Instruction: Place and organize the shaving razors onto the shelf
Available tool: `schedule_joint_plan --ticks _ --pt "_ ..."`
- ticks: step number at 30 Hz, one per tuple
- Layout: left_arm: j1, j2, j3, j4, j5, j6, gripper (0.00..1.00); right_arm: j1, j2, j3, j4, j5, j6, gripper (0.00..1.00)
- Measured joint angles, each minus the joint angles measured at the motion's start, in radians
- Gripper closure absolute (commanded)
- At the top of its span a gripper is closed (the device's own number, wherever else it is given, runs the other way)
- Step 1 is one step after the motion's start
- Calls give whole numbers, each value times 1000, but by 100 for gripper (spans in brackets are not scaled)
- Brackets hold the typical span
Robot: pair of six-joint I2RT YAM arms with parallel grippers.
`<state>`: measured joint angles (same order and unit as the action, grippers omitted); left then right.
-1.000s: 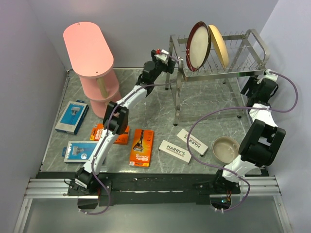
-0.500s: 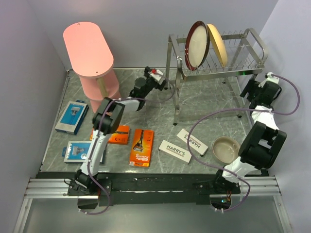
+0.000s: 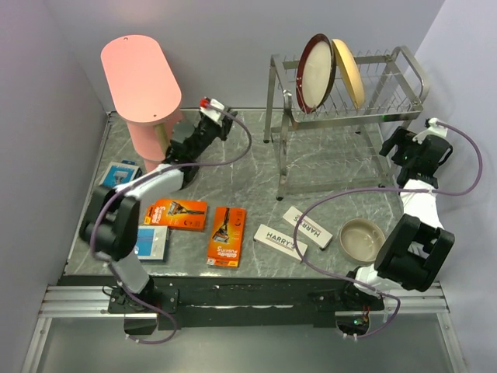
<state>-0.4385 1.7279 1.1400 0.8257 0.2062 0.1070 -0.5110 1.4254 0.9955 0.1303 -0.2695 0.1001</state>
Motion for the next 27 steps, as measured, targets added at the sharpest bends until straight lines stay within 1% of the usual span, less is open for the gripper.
schedule_joint_plan --ticks 3,5,8,11,15,20,22,26,27 --pt "-2 -107 47 -225 169 -112 99 0 -13 -17 -2 -10 12 0" --pt "-5 -125 87 -319 306 -189 99 0 -21 -25 -6 -10 16 0" --pt "-46 -124 109 -430 463 -279 99 0 -33 -38 -10 -13 20 0" --pt "-122 -106 105 -492 550 -296 99 0 -61 -62 -27 -13 23 0" --pt "-208 -60 99 -487 615 -332 99 0 -96 -75 -51 -13 23 0" --pt "-222 62 146 -449 626 -366 99 0 -110 -78 -53 -20 23 1" --pt "-217 121 192 -449 611 -368 99 0 -117 -87 -59 -25 24 1" --pt "-191 272 359 -473 594 -364 99 0 -128 -88 -83 -35 26 0" --pt "-179 307 409 -494 624 -375 99 0 -132 -89 -89 -38 26 0"
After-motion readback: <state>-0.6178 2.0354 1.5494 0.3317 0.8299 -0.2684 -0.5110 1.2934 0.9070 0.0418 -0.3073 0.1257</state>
